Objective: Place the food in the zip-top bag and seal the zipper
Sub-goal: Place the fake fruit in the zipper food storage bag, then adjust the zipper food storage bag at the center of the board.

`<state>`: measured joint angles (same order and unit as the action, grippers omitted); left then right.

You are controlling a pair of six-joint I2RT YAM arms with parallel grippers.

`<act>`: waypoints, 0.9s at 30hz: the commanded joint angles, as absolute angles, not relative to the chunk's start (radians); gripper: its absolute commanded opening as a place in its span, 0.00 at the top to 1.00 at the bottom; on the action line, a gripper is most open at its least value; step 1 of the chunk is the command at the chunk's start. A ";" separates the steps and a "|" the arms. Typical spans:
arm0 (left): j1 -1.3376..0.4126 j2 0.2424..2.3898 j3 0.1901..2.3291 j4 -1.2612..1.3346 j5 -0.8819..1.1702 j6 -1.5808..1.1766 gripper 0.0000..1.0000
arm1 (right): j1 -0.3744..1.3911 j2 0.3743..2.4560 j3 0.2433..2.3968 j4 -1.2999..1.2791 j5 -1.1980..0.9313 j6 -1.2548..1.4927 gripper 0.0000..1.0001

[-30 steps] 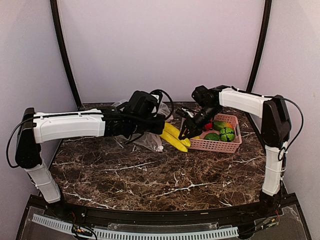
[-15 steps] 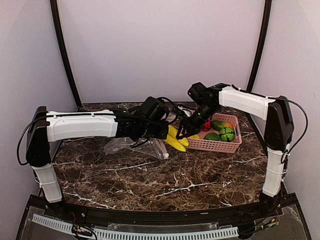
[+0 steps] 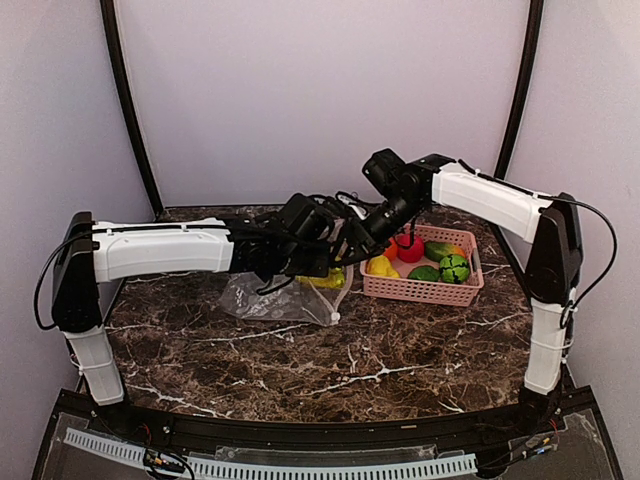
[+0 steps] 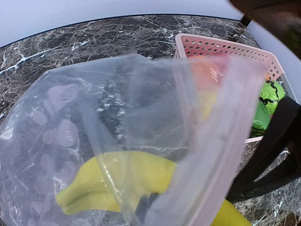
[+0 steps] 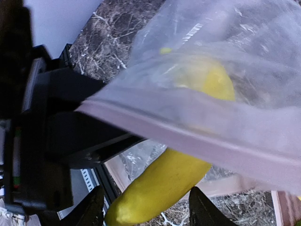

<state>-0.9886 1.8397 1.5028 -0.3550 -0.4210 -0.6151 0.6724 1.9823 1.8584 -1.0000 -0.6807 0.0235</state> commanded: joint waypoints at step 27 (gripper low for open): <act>-0.691 1.384 1.401 -0.601 -0.326 -0.448 0.99 | 0.540 1.750 1.769 -0.970 -0.642 -0.194 0.44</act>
<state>-0.6823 1.4025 1.3132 -0.4480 -0.3805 -0.5823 0.5571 1.7828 1.7638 -0.9878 -0.6464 -0.1608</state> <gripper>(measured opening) 0.010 0.564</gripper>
